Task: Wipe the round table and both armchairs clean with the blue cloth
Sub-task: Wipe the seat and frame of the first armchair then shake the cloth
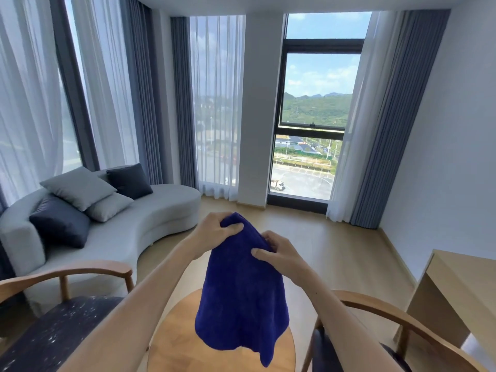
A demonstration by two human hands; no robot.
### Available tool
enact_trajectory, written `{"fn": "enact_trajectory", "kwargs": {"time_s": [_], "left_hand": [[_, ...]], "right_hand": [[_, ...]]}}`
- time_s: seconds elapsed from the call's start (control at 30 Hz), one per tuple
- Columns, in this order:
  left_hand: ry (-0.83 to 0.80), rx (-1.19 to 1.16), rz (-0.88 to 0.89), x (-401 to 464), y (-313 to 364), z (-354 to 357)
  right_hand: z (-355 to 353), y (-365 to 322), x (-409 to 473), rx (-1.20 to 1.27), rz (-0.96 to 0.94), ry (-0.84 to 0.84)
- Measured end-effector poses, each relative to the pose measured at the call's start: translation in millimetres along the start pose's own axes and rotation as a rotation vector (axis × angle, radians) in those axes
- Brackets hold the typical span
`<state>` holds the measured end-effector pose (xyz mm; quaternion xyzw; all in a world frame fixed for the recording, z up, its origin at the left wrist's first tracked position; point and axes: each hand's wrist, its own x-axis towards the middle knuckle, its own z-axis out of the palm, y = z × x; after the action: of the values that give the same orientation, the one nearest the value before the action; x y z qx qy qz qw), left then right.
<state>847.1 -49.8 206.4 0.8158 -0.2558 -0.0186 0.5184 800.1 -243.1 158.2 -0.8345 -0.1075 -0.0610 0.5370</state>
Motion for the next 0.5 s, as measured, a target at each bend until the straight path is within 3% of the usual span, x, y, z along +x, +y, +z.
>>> {"fn": "enact_trajectory", "kwargs": {"time_s": [0.13,0.27,0.37,0.5], "left_hand": [[-0.011,0.061,0.027,4.4,3.7,8.8],[-0.01,-0.136,-0.036,2.4,0.9,1.7],[-0.146,-0.212,-0.077,-7.2,-12.5,-7.8],[-0.381,-0.133,-0.206,-24.0,-48.6,-6.3]], "right_hand": [[11.0,-19.9,10.6,-0.026,-0.079,0.038],[14.3,-30.5,16.8,-0.045,-0.091,0.101],[16.8,-38.1,18.9,0.032,-0.099,0.143],[22.1,-53.3,24.0,0.217,-0.103,0.197]]}}
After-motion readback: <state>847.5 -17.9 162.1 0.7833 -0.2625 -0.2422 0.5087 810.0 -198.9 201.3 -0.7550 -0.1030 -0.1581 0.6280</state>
